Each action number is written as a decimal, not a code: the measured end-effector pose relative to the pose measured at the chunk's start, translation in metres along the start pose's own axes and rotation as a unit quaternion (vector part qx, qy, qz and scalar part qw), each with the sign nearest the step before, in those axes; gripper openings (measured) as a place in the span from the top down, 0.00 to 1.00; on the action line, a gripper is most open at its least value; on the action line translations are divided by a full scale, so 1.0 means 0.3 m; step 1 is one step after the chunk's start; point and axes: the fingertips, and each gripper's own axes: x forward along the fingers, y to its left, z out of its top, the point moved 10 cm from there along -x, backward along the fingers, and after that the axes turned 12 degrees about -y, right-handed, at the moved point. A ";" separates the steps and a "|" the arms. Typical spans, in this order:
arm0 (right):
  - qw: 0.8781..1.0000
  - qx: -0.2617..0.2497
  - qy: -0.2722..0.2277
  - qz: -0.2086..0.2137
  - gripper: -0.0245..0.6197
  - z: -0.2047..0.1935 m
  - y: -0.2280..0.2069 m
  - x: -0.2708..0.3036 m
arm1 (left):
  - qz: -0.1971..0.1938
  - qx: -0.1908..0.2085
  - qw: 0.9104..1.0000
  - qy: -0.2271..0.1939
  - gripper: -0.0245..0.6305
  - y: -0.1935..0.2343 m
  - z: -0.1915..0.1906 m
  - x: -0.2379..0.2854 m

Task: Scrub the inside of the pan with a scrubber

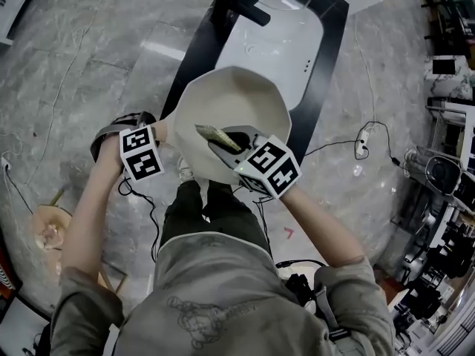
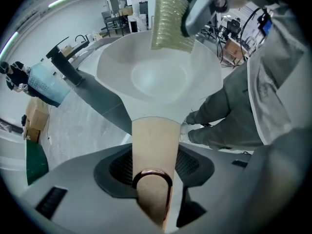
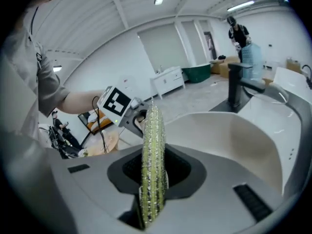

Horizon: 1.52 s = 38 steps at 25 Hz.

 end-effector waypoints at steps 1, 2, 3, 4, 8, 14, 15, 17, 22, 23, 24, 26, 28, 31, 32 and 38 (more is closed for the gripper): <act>1.000 0.002 -0.016 -0.016 0.85 0.008 -0.008 -0.020 | 0.001 -0.002 1.000 -0.009 0.64 -0.001 0.005 -0.007; 0.999 0.003 -0.030 -0.030 0.85 0.016 -0.015 -0.038 | 0.003 -0.001 1.000 -0.017 0.61 -0.003 0.010 -0.016; 0.998 0.004 -0.041 -0.042 0.85 0.025 -0.021 -0.055 | 0.004 0.001 1.000 -0.023 0.59 -0.005 0.014 -0.024; 0.997 0.003 -0.050 -0.052 0.85 0.034 -0.026 -0.071 | 0.007 0.003 1.000 -0.027 0.58 -0.007 0.017 -0.033; 0.993 -0.010 -0.076 -0.086 0.85 0.079 -0.041 -0.128 | 0.019 0.007 0.999 -0.048 0.55 -0.021 0.024 -0.079; 0.985 -0.037 -0.106 -0.131 0.85 0.167 -0.027 -0.230 | 0.056 -0.015 0.993 -0.102 0.54 -0.043 0.069 -0.226; 0.983 -0.039 -0.115 -0.136 0.85 0.181 -0.025 -0.245 | 0.066 -0.020 0.991 -0.114 0.54 -0.040 0.080 -0.254; 0.979 -0.043 -0.134 -0.144 0.85 0.209 -0.016 -0.278 | 0.081 -0.032 0.985 -0.149 0.54 -0.039 0.107 -0.314; 0.968 -0.068 -0.177 -0.167 0.85 0.295 0.017 -0.355 | 0.118 -0.047 0.958 -0.256 0.55 -0.044 0.195 -0.484; 0.965 -0.075 -0.186 -0.172 0.85 0.314 0.026 -0.370 | 0.131 -0.048 0.952 -0.272 0.55 -0.042 0.213 -0.517; 0.962 -0.081 -0.195 -0.175 0.85 0.332 0.036 -0.385 | 0.142 -0.051 0.945 -0.289 0.55 -0.041 0.231 -0.550; 0.955 -0.093 -0.216 -0.180 0.85 0.371 0.060 -0.415 | 0.154 -0.059 0.933 -0.319 0.55 -0.043 0.268 -0.613; 0.949 -0.104 -0.235 -0.184 0.85 0.410 0.086 -0.446 | 0.169 -0.056 0.924 -0.339 0.58 -0.048 0.306 -0.673; 0.941 -0.105 -0.262 -0.188 0.85 0.459 0.118 -0.487 | 0.208 -0.042 0.906 -0.366 0.73 -0.058 0.353 -0.753; 0.938 -0.098 -0.273 -0.188 0.85 0.474 0.128 -0.501 | 0.213 -0.040 0.899 -0.380 0.74 -0.063 0.367 -0.779; 0.915 -0.109 -0.333 -0.198 0.85 0.567 0.212 -0.594 | 0.259 -0.041 0.839 -0.477 0.83 -0.087 0.450 -0.957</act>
